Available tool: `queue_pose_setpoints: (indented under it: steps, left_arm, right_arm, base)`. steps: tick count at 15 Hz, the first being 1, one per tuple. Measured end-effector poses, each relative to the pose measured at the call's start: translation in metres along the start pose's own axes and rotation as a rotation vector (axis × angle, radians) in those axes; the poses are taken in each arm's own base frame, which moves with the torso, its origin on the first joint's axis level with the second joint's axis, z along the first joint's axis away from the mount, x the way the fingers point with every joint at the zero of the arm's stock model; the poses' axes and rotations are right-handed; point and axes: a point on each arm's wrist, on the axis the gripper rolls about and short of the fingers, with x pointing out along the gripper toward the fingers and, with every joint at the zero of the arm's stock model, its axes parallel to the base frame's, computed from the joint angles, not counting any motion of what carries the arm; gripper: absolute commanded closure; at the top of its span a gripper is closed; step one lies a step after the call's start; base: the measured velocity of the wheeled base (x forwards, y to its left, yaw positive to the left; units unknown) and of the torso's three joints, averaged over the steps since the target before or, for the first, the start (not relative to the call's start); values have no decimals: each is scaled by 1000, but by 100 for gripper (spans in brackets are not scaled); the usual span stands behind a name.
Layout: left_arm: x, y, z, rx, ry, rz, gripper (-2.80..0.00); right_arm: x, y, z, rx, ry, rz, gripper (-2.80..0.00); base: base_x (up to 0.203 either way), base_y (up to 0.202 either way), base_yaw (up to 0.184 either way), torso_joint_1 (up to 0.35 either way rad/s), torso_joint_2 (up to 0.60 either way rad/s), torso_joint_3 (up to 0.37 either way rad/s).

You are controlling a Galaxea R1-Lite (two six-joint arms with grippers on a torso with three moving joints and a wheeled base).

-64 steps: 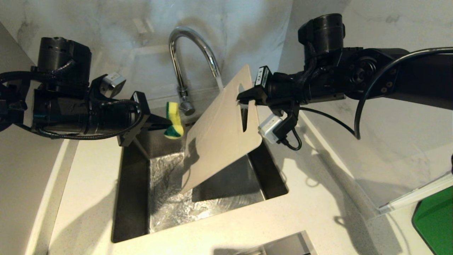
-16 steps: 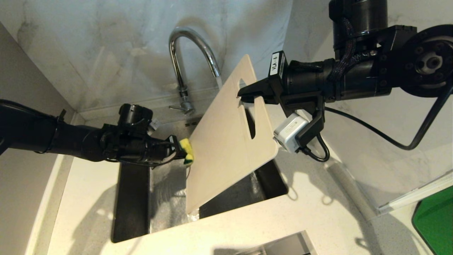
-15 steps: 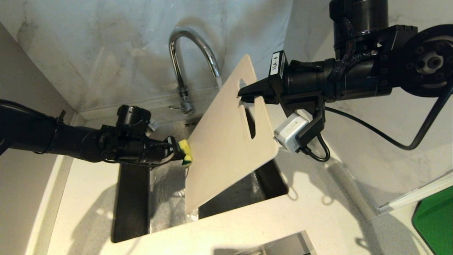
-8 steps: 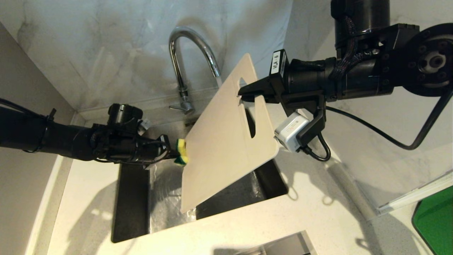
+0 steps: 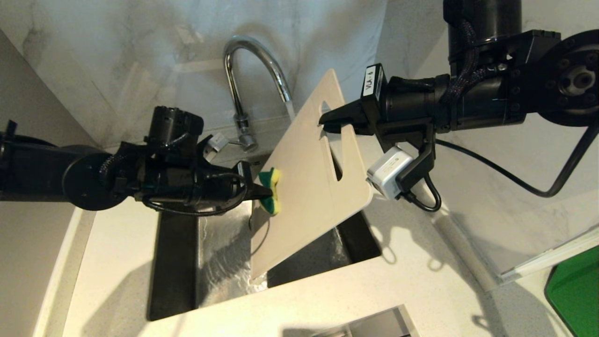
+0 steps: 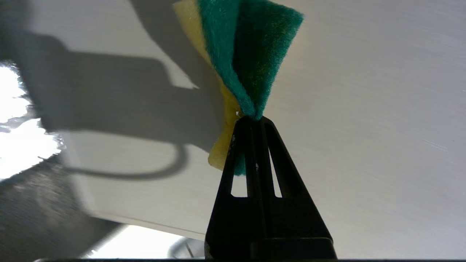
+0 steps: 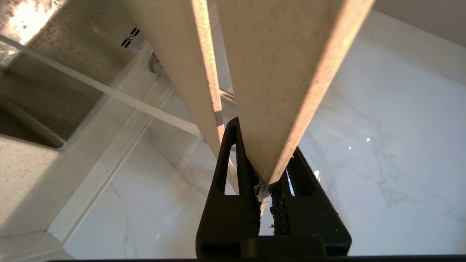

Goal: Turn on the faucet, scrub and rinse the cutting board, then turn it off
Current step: Scrub the cutting board underwater

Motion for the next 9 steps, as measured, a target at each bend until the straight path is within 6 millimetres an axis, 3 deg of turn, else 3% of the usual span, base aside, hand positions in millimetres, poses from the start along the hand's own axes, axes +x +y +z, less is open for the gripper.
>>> queue_pose_setpoints:
  steps: [3,9]
  left_arm:
    - [-27,-32,-3,-4,11,-55,0]
    - [-60,-63,0,-14,9,-113,0]
  right_arm:
    - [0,0,0,0,2,0,0]
    - [-1,0,-1,0,3,0,0]
  base:
    - [0,0,0,0,0,0]
    - [0,0,0,0,0,0]
